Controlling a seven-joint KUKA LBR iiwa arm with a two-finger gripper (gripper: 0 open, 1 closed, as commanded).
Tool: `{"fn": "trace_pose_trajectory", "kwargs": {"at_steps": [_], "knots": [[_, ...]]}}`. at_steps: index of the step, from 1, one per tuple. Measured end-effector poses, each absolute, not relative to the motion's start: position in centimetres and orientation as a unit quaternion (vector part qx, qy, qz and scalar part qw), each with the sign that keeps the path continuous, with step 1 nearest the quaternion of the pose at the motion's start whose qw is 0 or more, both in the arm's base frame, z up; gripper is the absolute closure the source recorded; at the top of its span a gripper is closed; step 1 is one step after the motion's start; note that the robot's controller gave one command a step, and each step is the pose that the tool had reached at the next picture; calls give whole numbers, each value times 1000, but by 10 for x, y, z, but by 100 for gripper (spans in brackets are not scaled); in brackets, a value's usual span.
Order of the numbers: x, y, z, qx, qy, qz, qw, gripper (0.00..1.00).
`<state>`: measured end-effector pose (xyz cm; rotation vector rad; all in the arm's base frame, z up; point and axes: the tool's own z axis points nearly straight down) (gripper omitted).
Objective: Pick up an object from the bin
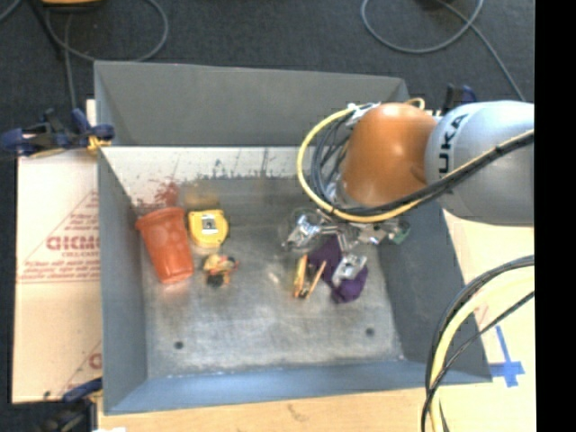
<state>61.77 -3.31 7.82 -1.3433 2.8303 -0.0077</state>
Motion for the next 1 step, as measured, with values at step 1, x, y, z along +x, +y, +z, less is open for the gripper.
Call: {"fn": "trace_pose_trajectory", "kwargs": {"at_steps": [1], "knots": [[616,-32,85,-427,904,-1,4,100]]}}
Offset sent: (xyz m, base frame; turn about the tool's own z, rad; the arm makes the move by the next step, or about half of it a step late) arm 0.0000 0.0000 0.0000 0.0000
